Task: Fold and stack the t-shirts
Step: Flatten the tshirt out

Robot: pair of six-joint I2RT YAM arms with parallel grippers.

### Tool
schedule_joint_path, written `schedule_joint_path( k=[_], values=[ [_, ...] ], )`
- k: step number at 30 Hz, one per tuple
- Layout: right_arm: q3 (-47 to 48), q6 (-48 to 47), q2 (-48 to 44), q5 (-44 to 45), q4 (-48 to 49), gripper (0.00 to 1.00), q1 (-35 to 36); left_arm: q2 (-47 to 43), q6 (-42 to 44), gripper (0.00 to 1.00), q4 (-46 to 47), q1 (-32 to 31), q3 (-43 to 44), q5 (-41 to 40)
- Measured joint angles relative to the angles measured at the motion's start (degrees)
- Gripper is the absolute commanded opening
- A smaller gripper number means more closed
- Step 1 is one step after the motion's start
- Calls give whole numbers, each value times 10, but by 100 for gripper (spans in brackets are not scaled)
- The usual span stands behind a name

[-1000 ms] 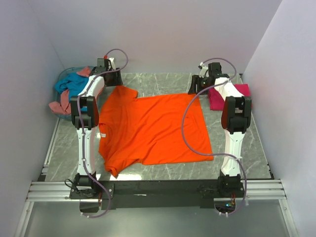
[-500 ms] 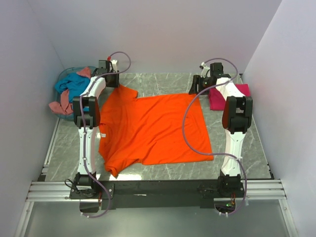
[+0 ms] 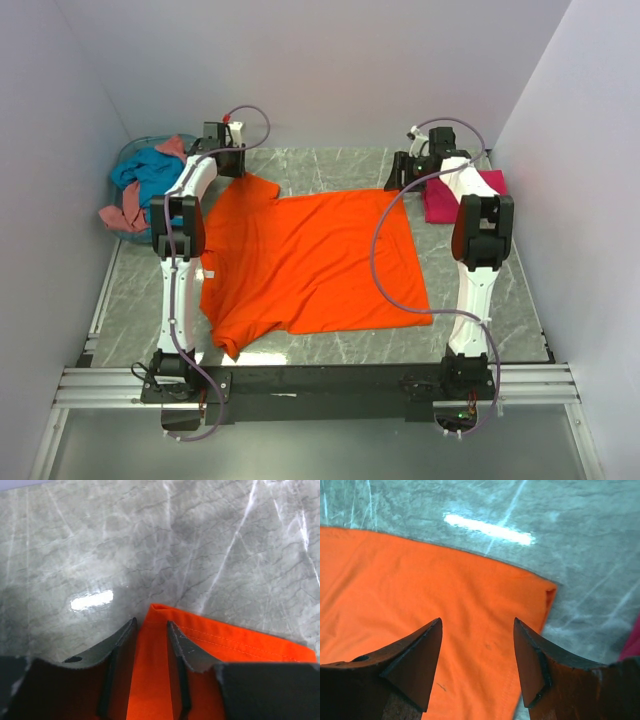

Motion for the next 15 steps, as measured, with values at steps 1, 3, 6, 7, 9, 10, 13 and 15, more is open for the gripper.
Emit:
schedule_joint_path(
  k=[1, 3, 6, 7, 9, 10, 13, 15],
  values=[
    [0, 0, 0, 0, 0, 66, -3, 0, 2, 36, 0, -1, 0, 0],
    [0, 0, 0, 0, 0, 66, -9, 0, 9, 34, -1, -5, 0, -1],
    [0, 0, 0, -2, 0, 66, -15, 0, 19, 16, -2, -14, 0, -25],
    [0, 0, 0, -3, 0, 66, -16, 0, 20, 9, -2, -18, 0, -35],
    [0, 0, 0, -4, 0, 66, -19, 0, 28, 0, -1, -28, 0, -57],
    [0, 0, 0, -5, 0, 66, -19, 0, 30, 0, 0, -33, 0, -66],
    [1, -1, 0, -5, -4, 66, -20, -1, 35, 0, 8, -42, -4, -90],
    [2, -2, 0, -4, -9, 66, -20, -7, 35, 0, 21, -45, -17, -98]
  ],
)
